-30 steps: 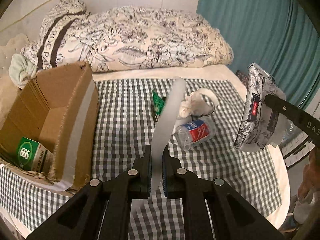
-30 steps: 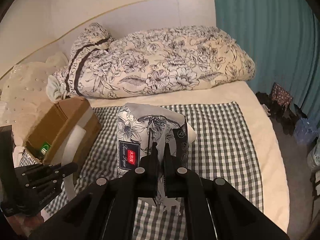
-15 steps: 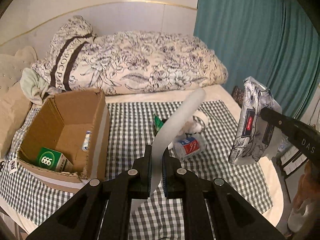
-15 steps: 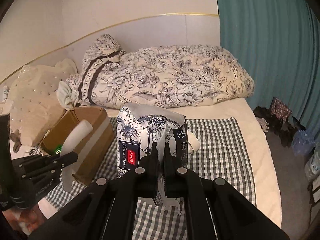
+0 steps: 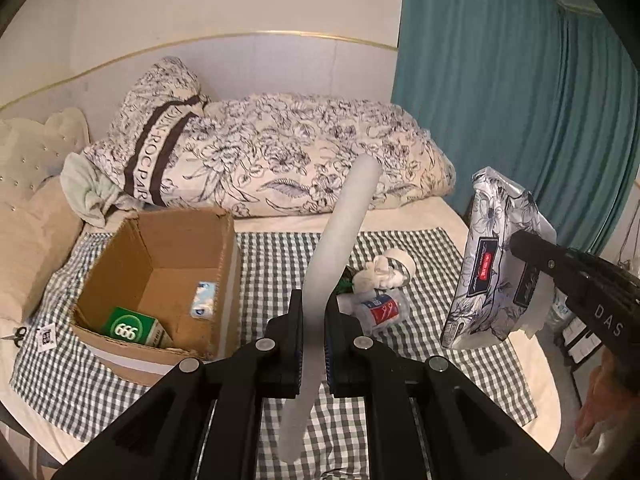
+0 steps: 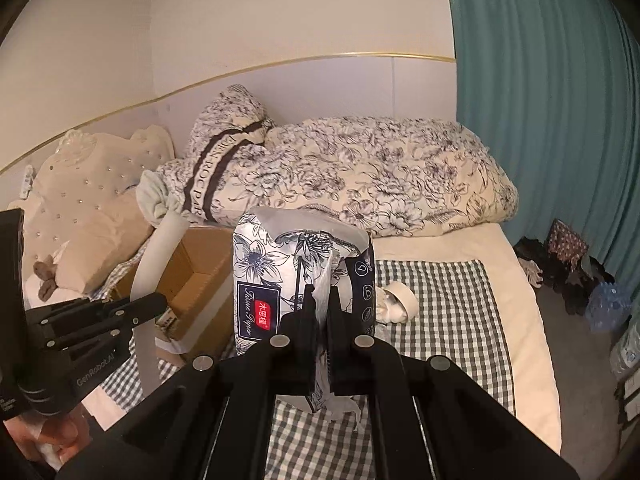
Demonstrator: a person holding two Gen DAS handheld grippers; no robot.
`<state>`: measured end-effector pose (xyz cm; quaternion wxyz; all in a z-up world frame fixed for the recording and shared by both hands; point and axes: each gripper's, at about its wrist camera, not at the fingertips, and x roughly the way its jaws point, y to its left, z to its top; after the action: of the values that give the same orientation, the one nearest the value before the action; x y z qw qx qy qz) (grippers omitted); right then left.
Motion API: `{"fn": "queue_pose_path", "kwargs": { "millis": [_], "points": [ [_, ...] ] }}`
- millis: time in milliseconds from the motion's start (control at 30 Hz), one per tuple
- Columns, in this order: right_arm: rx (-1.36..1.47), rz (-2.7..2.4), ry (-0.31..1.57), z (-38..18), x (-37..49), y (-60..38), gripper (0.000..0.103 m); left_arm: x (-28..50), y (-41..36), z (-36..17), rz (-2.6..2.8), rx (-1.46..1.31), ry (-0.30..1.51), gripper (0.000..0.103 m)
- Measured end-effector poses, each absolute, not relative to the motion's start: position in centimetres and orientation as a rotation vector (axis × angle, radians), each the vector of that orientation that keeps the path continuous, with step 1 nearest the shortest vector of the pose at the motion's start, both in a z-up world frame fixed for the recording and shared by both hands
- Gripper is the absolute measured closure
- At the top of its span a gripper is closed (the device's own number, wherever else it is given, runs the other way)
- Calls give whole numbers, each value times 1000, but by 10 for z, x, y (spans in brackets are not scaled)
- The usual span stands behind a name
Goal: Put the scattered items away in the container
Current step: 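Lift the white tube and floral tissue bag and carry them toward the cardboard box, then lower the white tube and floral tissue bag into the cardboard box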
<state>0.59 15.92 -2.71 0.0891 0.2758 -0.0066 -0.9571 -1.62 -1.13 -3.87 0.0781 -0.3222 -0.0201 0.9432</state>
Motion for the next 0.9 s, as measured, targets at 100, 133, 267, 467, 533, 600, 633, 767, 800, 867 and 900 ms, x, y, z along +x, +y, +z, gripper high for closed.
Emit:
{"fn": "queue_pose_path", "kwargs": {
  "millis": [100, 133, 267, 467, 533, 600, 633, 767, 800, 867, 900],
  "points": [
    [805, -2840, -12, -23, 9, 152, 100, -11, -18, -32, 2840, -947, -67, 95],
    [803, -2838, -10, -22, 10, 150, 100, -10, -21, -30, 2846, -942, -70, 95],
    [787, -2832, -3, -18, 12, 144, 100, -8, -32, -23, 2868, -925, -86, 95],
    [763, -2830, 5, -11, 13, 134, 100, -6, -45, -16, 2894, -904, -94, 95],
    [758, -2830, 6, -9, 11, 132, 100, -6, -49, -13, 2904, -897, -92, 95],
    [753, -2827, 6, -8, 10, 129, 100, -6, -54, -11, 2913, -889, -94, 95],
    [749, -2826, 7, -7, 9, 128, 100, -6, -57, -10, 2917, -887, -95, 95],
    [743, -2816, 14, -5, 6, 117, 100, -8, -69, -8, 2938, -878, -102, 95],
    [742, -2813, 17, -5, 5, 114, 100, -9, -72, -7, 2943, -878, -103, 95],
    [740, -2805, 23, -5, 1, 107, 100, -10, -78, -7, 2957, -878, -102, 95],
    [740, -2800, 24, -4, -1, 103, 100, -11, -81, -7, 2963, -877, -102, 95]
  ]
}}
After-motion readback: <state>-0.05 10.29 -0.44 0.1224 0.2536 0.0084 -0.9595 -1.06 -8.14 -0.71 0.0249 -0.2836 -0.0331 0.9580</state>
